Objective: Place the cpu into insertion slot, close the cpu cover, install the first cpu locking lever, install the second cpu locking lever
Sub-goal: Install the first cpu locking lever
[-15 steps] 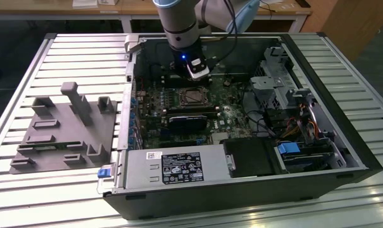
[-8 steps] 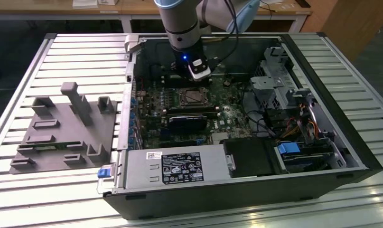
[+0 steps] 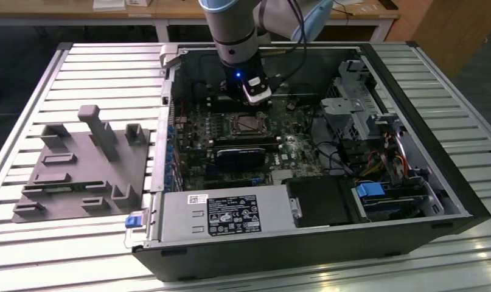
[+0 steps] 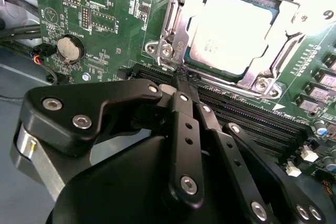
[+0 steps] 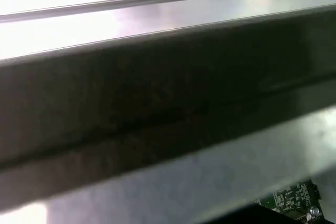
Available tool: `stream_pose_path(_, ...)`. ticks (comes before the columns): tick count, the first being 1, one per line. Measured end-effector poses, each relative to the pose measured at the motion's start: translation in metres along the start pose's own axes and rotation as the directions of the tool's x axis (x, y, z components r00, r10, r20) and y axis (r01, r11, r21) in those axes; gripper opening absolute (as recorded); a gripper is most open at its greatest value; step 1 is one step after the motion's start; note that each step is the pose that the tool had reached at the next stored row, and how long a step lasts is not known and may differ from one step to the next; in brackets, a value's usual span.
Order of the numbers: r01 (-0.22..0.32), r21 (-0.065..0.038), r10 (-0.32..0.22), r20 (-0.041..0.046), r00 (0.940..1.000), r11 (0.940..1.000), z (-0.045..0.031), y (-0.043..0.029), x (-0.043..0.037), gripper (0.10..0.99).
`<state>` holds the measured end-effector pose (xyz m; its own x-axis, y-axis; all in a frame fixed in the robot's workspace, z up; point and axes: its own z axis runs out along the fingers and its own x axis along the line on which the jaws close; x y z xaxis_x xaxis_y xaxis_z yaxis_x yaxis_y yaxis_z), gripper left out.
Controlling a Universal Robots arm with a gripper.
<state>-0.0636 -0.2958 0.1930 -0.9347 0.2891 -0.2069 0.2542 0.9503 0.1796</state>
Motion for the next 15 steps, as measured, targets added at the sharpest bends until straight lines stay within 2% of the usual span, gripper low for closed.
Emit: stream_pose_path(15,0.0,0.0,0.0,-0.0001,1.0,1.0,0.0003,-0.003,-0.0007,0.106)
